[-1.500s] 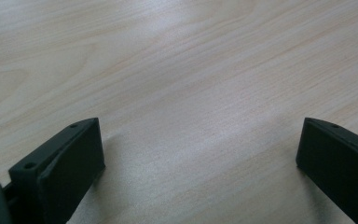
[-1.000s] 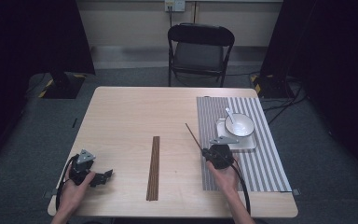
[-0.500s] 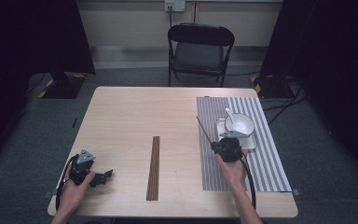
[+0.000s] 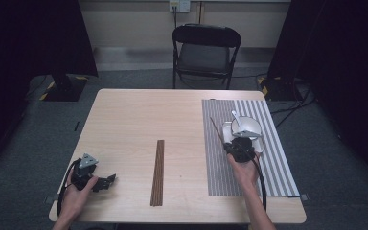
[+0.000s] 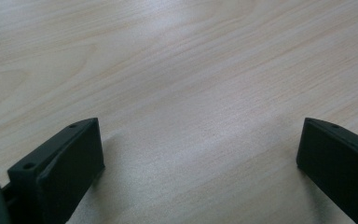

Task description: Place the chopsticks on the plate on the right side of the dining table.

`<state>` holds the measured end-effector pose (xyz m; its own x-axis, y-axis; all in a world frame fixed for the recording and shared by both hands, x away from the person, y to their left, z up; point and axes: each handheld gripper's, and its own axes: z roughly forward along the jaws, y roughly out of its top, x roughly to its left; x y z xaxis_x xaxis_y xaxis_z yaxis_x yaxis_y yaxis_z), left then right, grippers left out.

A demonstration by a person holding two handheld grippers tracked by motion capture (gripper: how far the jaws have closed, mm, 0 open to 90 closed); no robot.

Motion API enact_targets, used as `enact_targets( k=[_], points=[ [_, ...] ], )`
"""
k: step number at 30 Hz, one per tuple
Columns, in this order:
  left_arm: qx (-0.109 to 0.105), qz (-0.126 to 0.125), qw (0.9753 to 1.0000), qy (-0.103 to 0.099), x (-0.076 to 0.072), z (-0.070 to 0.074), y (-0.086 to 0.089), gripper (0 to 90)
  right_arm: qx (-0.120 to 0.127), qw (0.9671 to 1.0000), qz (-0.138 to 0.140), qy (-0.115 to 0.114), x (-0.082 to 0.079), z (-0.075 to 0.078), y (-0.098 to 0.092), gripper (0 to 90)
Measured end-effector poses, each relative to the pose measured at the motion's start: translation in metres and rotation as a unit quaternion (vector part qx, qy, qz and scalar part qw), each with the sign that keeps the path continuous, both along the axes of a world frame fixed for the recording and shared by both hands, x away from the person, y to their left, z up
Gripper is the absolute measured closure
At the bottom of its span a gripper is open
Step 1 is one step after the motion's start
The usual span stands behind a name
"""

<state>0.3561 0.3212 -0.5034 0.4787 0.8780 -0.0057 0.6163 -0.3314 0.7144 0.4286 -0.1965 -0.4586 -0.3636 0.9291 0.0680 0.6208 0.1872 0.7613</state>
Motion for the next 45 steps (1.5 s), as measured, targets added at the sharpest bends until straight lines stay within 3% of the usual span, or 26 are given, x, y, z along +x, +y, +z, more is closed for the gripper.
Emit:
enact_targets(
  k=[5,18,36,38,39,45],
  points=[
    [0.000,0.000,1.0000,0.000,0.000,0.000,0.000,0.0,-0.008,0.9999,-0.008,-0.005,0.003,0.005,-0.004,86.1],
    [0.000,0.000,1.0000,0.000,0.000,0.000,0.000,0.0,-0.025,0.9992,-0.030,0.006,0.013,-0.004,-0.015,86.1],
    [0.000,0.000,1.0000,0.000,0.000,0.000,0.000,0.0,-0.041,0.9985,-0.035,0.012,0.016,-0.012,-0.016,85.8],
    [0.000,0.000,1.0000,0.000,0.000,0.000,0.000,0.0,-0.042,0.9984,-0.035,0.013,0.016,-0.012,-0.015,83.8],
    [0.000,0.000,1.0000,0.000,0.000,0.000,0.000,0.0,-0.048,0.9981,-0.037,0.013,0.015,-0.013,-0.015,75.7],
    [0.000,0.000,1.0000,0.000,0.000,0.000,0.000,0.0,-0.047,0.9980,-0.042,0.008,0.008,-0.016,-0.014,71.9]
  ],
)
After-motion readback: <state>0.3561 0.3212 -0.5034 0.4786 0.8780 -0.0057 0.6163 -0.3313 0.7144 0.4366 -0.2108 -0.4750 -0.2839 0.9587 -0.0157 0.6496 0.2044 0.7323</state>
